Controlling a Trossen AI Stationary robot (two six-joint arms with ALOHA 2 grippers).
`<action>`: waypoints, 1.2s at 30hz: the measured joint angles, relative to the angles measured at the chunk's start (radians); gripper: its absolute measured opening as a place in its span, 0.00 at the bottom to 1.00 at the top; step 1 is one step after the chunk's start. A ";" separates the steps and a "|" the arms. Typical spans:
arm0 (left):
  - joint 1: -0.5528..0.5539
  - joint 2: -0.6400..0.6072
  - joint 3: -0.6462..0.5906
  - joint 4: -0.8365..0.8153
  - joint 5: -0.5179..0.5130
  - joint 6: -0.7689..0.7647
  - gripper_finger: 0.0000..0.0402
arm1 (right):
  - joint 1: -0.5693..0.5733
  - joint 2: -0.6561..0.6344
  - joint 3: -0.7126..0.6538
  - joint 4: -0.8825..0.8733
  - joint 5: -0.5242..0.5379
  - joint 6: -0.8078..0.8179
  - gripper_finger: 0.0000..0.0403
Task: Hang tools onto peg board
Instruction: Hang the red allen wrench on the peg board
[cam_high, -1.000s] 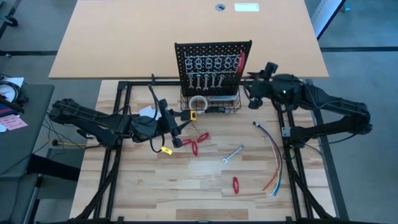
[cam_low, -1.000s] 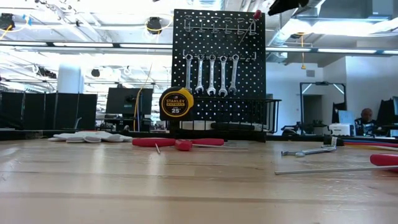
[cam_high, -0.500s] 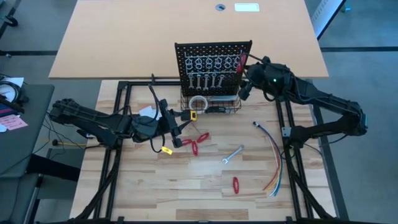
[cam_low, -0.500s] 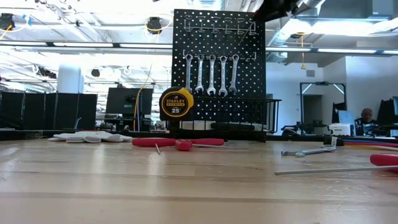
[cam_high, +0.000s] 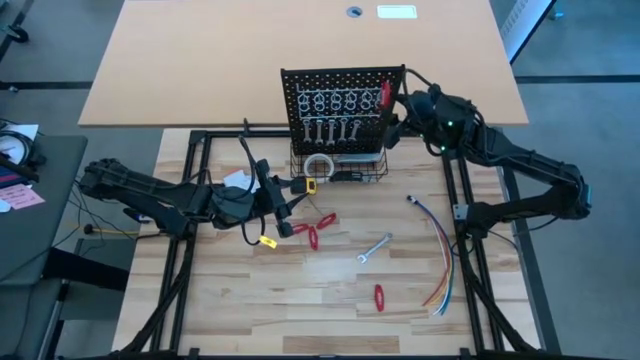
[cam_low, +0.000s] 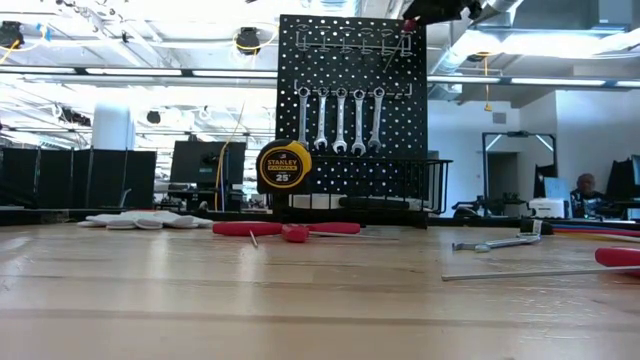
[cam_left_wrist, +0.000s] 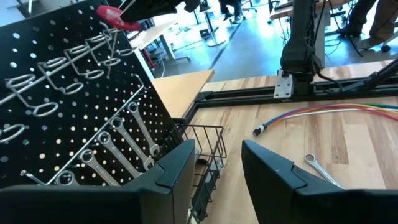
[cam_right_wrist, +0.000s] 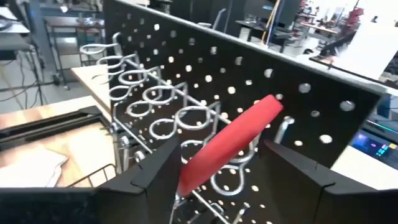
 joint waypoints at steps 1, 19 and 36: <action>0.000 0.000 0.000 0.000 0.000 0.000 0.32 | -0.001 0.000 0.000 0.003 0.000 -0.003 0.51; 0.000 0.000 0.000 0.002 0.000 0.000 0.32 | -0.002 0.000 0.062 0.030 0.001 -0.045 0.09; 0.000 0.000 0.000 0.001 0.000 -0.009 0.32 | 0.060 -0.002 0.125 -0.506 -0.005 -0.084 0.44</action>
